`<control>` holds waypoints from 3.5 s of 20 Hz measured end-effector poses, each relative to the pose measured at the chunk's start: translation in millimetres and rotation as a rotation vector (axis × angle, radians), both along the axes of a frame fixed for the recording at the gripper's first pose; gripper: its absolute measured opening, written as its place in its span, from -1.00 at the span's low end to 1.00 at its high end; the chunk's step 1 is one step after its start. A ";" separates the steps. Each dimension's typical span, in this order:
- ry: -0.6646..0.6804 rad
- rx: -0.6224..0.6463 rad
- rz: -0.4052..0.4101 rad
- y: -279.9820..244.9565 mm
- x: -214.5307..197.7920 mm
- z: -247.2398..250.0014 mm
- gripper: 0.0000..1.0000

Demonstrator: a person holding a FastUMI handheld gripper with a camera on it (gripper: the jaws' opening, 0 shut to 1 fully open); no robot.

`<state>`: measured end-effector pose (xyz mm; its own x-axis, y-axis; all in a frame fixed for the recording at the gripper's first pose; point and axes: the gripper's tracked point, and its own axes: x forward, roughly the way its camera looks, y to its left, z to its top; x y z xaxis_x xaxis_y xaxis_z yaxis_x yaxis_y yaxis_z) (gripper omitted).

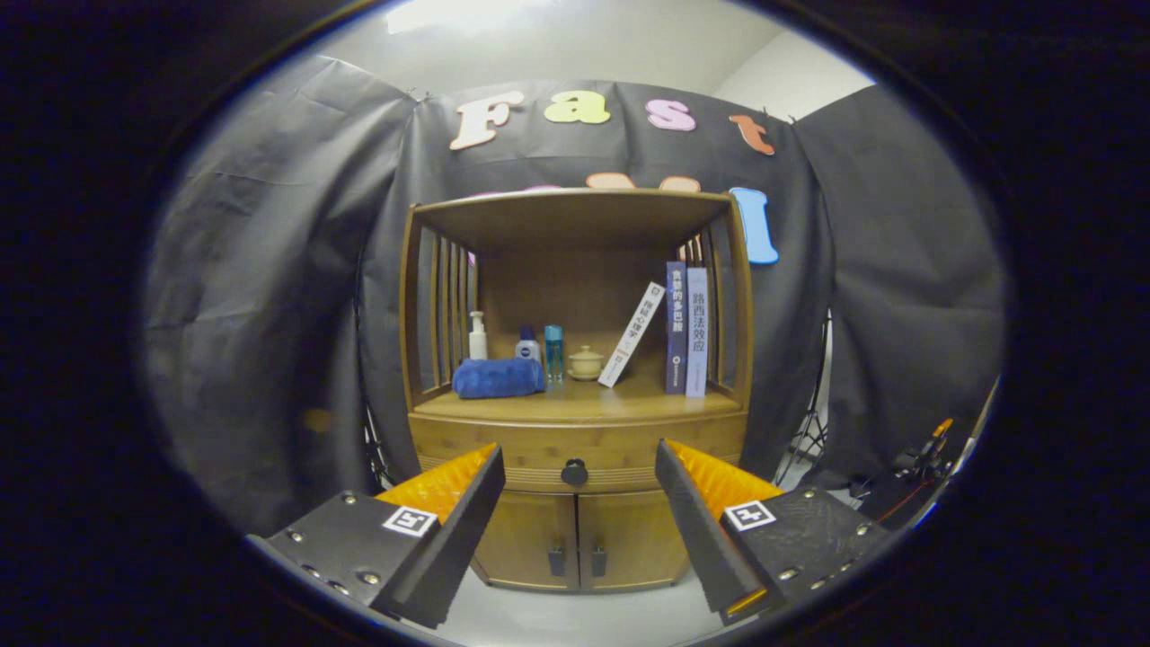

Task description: Pull open the drawer, take out the items inside it, and place them on the countertop above the cabinet.

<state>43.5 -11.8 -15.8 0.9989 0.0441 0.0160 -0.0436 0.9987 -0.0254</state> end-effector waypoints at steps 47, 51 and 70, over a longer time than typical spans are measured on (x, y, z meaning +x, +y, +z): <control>0.101 -0.011 -0.009 12.1 112.6 -156.7 -0.45; 0.118 0.007 0.021 20.3 72.9 -158.1 -0.45; 0.091 -0.005 -0.084 4.2 34.4 -63.5 1.00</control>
